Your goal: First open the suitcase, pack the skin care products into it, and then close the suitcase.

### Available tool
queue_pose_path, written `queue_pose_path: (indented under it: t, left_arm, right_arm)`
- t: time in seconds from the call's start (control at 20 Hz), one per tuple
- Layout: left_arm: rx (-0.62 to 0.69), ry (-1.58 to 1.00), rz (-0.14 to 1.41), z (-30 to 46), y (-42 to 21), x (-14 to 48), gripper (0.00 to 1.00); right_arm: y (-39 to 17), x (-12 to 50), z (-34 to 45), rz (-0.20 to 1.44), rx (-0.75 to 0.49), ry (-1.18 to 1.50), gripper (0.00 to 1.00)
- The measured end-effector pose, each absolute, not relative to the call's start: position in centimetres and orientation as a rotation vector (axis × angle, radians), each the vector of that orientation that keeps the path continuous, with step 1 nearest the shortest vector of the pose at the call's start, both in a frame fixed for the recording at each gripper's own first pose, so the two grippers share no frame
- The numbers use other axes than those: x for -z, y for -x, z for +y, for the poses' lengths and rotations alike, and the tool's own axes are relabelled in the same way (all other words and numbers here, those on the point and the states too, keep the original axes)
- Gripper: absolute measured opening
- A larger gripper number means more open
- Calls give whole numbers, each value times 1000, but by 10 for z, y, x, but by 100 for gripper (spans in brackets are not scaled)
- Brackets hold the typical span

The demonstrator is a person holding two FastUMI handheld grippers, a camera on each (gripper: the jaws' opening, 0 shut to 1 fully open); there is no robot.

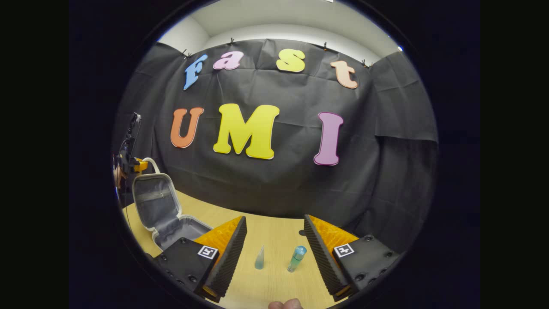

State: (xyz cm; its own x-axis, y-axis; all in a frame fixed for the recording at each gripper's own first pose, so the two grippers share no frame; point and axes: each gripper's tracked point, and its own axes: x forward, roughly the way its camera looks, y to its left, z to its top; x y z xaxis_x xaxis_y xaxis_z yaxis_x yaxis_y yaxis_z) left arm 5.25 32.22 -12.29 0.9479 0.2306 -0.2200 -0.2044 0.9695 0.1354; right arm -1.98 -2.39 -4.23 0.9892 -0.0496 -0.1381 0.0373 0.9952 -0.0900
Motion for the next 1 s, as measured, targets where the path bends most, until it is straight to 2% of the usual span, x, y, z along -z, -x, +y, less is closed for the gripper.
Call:
queue_pose_path:
  t: [0.3, 0.45, 0.6, 0.75, 0.8, 0.9, 1.0]
  left_arm:
    - [-318, 12, 407, 396, -35, 237, 5]
    - [-349, 156, 519, 400, -30, 282, 6]
    - [-369, 234, 589, 396, -24, 314, 16]
    - [-409, 247, 596, 403, -17, 320, 23]
    - [-435, 224, 605, 408, -12, 318, 33]
    - [-481, 201, 596, 406, -2, 299, 43]
    - [-478, 192, 511, 380, 0, 258, 81]
  right_arm:
    - [18, 58, -33, 197, 122, 135, 80]
    - [21, 65, -40, 230, 148, 160, 80]
    - [17, 67, -41, 243, 161, 143, 81]
    - [16, 68, -36, 245, 151, 137, 80]
    - [17, 70, -35, 243, 144, 132, 81]
    - [16, 70, -34, 239, 133, 125, 80]
    - [15, 68, -36, 219, 122, 110, 80]
